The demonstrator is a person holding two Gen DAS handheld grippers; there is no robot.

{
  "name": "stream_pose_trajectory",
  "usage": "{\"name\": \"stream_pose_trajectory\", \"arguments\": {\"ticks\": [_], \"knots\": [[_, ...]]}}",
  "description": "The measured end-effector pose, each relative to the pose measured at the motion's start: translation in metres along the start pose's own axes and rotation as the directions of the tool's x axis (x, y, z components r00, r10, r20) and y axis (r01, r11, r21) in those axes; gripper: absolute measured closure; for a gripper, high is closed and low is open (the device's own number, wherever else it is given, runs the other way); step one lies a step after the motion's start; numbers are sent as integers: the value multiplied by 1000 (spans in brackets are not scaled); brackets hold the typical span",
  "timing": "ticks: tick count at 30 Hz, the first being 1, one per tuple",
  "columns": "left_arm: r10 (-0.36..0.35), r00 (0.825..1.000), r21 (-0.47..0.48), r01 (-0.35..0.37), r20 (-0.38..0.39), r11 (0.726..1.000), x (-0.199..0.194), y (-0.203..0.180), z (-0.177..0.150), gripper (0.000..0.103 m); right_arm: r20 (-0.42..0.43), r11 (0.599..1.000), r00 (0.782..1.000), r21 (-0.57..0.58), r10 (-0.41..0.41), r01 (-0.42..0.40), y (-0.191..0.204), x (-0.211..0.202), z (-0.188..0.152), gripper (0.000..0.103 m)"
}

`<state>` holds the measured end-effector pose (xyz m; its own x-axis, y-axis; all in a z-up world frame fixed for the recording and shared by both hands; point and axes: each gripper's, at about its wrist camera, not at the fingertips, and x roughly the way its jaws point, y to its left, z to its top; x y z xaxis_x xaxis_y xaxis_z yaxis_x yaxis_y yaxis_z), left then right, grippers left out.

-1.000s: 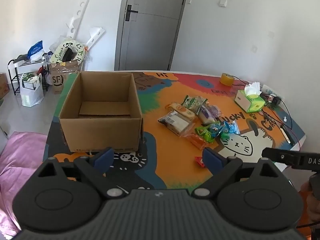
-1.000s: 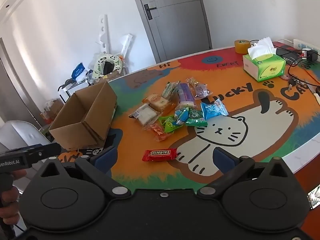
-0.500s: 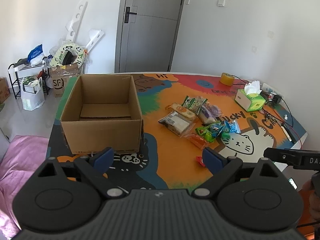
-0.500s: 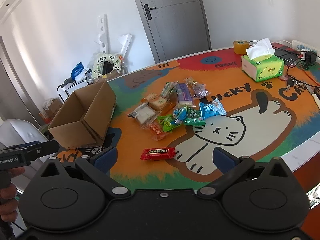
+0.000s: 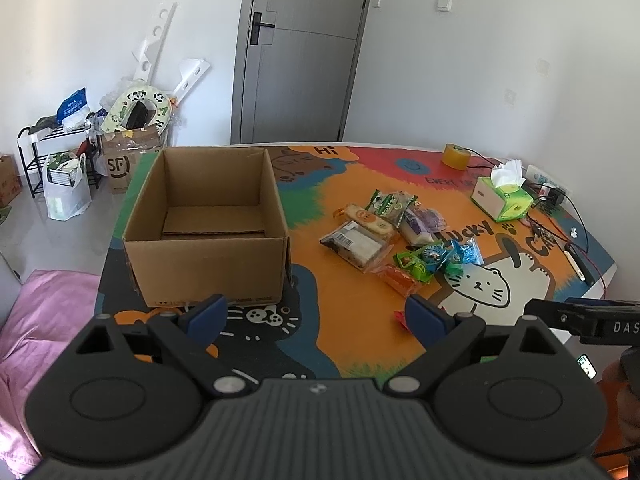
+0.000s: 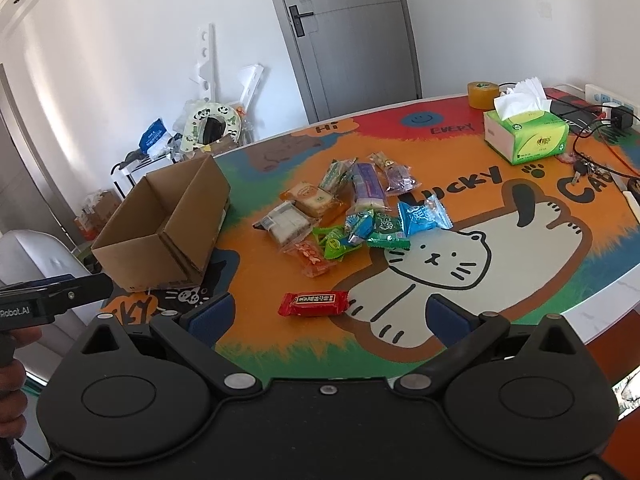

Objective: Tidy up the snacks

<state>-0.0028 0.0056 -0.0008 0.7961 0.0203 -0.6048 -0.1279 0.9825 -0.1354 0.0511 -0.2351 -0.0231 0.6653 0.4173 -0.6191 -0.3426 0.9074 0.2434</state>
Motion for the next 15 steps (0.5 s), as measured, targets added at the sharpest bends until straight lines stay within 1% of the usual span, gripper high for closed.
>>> {"name": "stream_pose_trajectory", "arguments": {"ticks": [15], "knots": [[-3,1000,1,3,-3,1000,1,-1,1,8,11,1000,1000,-11,-9,9,2,-2,1,0]]}}
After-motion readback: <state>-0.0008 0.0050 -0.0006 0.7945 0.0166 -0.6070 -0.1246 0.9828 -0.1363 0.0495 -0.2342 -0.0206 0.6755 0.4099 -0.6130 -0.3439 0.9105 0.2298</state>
